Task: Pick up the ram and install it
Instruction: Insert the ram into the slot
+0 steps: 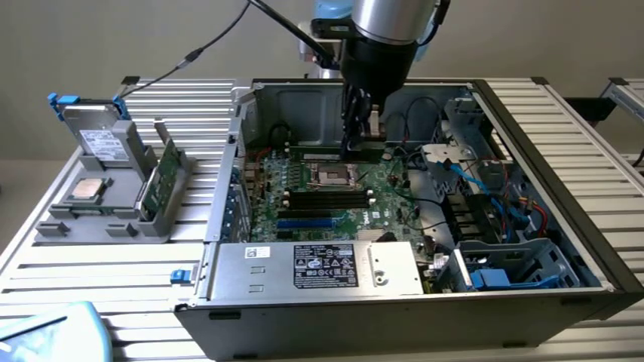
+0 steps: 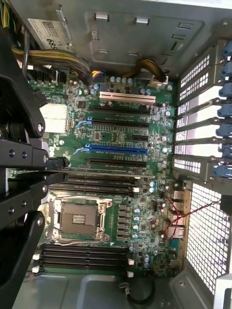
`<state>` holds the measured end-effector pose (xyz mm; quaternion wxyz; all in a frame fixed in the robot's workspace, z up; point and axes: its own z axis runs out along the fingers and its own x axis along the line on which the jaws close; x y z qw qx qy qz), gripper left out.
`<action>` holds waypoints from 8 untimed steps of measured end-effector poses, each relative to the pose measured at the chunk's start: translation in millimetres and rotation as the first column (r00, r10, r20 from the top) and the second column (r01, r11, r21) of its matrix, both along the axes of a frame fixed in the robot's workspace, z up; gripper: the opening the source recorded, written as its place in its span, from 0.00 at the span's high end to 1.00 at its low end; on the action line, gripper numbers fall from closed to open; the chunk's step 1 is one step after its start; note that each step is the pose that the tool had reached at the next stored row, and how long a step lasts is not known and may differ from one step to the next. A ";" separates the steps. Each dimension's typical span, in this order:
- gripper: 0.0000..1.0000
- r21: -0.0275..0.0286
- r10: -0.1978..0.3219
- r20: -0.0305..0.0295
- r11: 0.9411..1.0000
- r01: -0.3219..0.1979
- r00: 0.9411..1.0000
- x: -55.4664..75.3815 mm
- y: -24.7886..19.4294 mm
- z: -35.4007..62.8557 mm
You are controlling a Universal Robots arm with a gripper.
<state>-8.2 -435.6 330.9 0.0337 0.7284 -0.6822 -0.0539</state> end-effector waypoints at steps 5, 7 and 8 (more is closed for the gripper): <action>0.86 -0.008 0.003 0.000 1.000 -0.003 1.000 0.0 3.5 -8.9; 0.86 -0.010 0.004 0.000 1.000 -0.004 1.000 0.0 4.9 -12.5; 0.86 -0.011 0.004 0.000 1.000 -0.004 1.000 0.0 5.6 -14.3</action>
